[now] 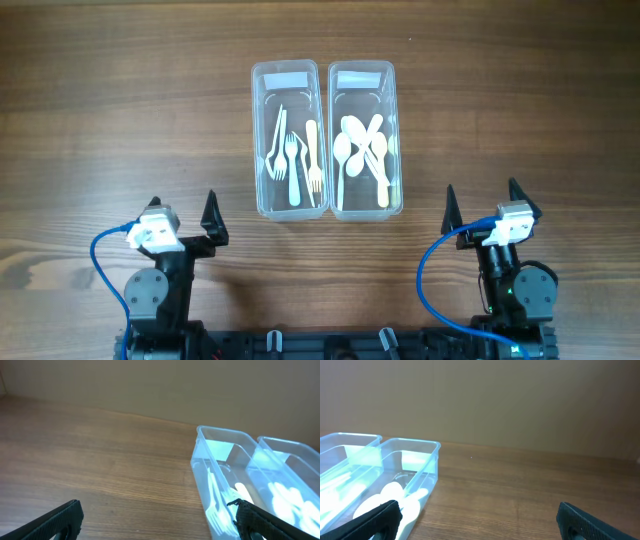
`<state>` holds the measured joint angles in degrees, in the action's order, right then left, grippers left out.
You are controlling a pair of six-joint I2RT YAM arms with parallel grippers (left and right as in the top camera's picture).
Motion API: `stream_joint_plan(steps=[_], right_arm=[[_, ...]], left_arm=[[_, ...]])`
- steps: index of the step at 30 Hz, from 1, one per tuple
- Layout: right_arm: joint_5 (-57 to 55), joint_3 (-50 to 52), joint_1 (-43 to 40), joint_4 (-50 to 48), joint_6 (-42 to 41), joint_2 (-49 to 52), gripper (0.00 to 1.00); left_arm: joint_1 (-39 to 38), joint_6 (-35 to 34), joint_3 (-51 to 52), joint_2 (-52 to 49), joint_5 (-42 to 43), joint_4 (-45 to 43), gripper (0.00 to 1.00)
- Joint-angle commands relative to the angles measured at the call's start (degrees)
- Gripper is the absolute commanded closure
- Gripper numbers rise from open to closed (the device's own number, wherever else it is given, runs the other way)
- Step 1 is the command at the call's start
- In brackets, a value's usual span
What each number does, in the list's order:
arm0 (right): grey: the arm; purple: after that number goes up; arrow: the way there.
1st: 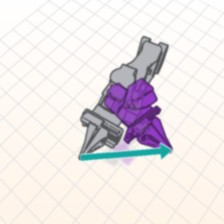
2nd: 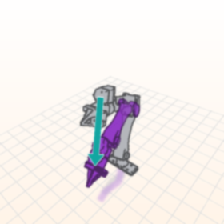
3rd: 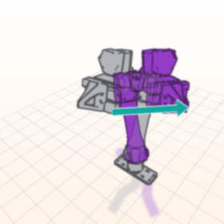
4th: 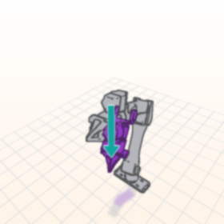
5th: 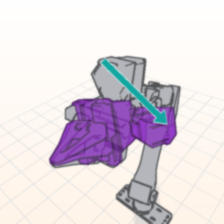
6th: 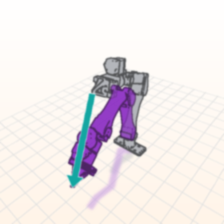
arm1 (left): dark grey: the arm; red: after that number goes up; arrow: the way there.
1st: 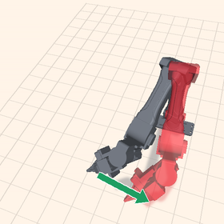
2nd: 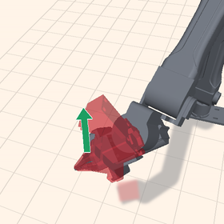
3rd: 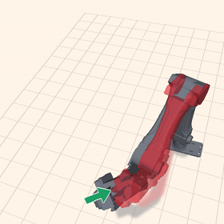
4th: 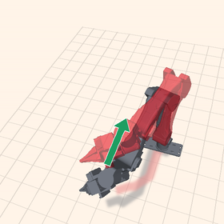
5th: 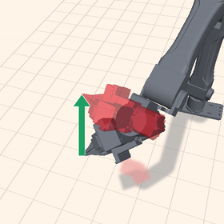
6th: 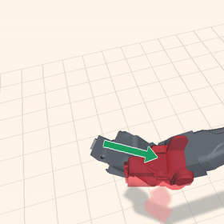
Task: Pack container
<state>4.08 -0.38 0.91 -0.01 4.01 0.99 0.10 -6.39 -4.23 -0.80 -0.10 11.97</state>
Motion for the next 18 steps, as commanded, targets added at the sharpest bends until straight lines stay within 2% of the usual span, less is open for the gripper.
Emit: stream_joint_plan(steps=[1, 7, 18], right_arm=[[0.5, 0.1, -0.2, -0.2, 0.5, -0.6, 0.0], [0.5, 0.1, -0.2, -0.2, 0.5, -0.6, 0.0], [0.5, 0.1, -0.2, -0.2, 0.5, -0.6, 0.0]], left_arm=[[-0.2, 5.0, 0.6, 0.6, 0.6, -0.2, 0.0], [-0.2, 12.2, 0.6, 0.6, 0.7, -0.2, 0.0], [-0.2, 12.4, 0.6, 0.6, 0.7, -0.2, 0.0]])
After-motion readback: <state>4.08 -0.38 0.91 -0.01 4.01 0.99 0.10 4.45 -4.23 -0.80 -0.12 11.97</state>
